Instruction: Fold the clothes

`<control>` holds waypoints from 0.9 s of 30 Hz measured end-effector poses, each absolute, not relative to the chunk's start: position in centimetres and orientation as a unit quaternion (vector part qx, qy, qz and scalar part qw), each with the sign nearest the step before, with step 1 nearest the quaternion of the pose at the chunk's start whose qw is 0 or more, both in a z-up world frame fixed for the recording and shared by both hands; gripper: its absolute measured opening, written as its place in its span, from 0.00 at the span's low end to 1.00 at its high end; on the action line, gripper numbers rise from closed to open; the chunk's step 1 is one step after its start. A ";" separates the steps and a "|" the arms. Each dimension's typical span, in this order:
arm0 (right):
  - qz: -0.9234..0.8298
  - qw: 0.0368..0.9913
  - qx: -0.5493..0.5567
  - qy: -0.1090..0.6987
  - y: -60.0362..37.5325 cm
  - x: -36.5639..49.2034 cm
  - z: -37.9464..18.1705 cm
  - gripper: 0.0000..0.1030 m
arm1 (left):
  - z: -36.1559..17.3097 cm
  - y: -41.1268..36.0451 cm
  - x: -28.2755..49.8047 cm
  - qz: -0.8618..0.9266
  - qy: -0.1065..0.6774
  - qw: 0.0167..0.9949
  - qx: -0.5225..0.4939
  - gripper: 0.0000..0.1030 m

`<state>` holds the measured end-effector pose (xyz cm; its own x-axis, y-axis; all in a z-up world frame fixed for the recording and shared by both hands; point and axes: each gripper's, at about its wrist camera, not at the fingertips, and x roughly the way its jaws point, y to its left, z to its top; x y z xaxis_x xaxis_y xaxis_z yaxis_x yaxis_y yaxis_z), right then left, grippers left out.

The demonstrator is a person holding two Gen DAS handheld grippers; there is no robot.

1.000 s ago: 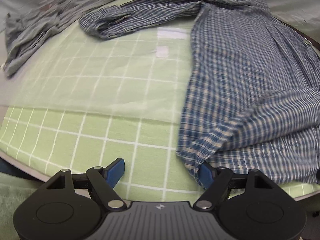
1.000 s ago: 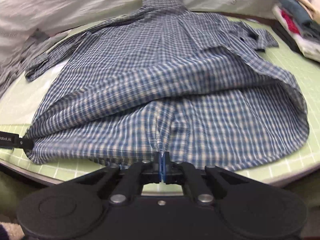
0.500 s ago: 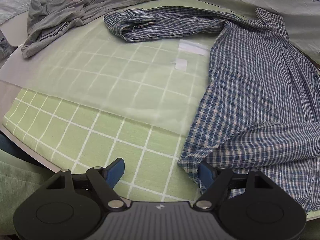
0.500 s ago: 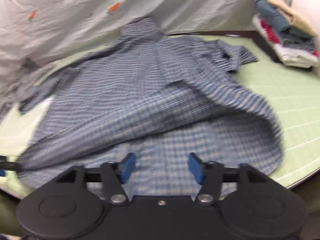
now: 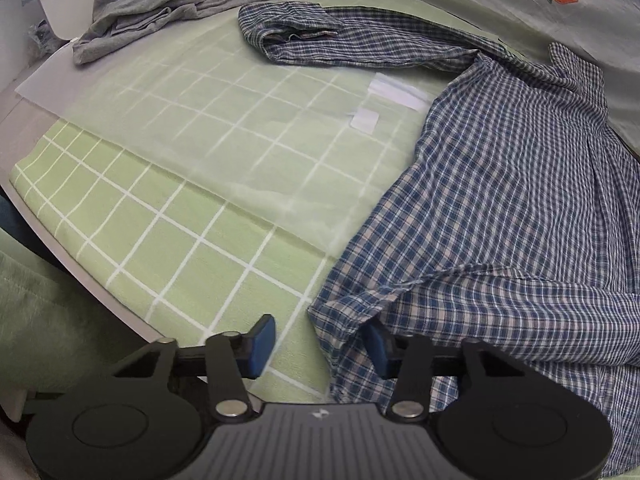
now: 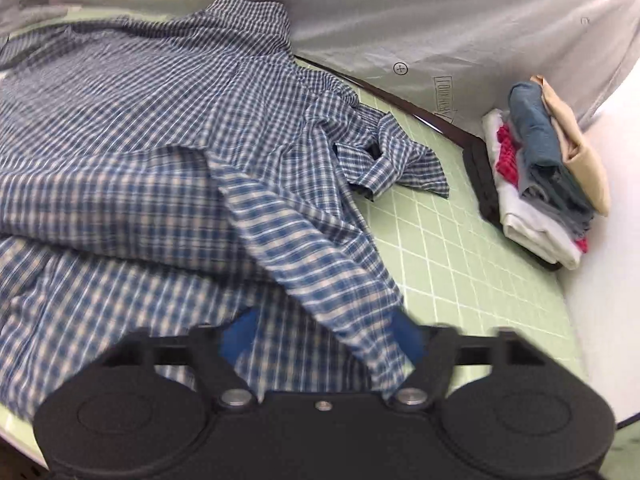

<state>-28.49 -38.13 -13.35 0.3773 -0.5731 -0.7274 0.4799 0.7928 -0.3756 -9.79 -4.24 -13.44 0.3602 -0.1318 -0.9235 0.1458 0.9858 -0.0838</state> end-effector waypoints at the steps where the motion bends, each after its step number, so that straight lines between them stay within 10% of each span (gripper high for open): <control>1: -0.321 0.833 -0.030 0.449 -38.7 -29.0 -13.2 0.06 | -13.4 -4.5 -10.0 -0.082 0.554 0.829 0.010 0.13; 21: -0.378 0.822 0.158 0.395 -42.5 -41.7 -12.9 0.01 | -11.3 -2.7 -14.2 -0.069 0.503 0.862 -0.004 0.08; 24: -0.348 0.820 0.182 0.416 -42.6 -41.8 -14.0 0.05 | -11.5 -2.6 -14.6 -0.066 0.522 0.850 -0.007 0.28; 27: -0.325 0.839 0.160 0.406 -41.7 -41.5 -12.8 0.36 | -10.0 -2.4 -15.2 -0.067 0.506 0.859 -0.030 0.48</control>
<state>-41.55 -41.70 -12.78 0.4601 -0.4148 -0.7850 0.6747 0.7380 0.0055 -15.21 -2.45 -10.02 0.4785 -0.1453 -0.8660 0.0836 0.9893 -0.1197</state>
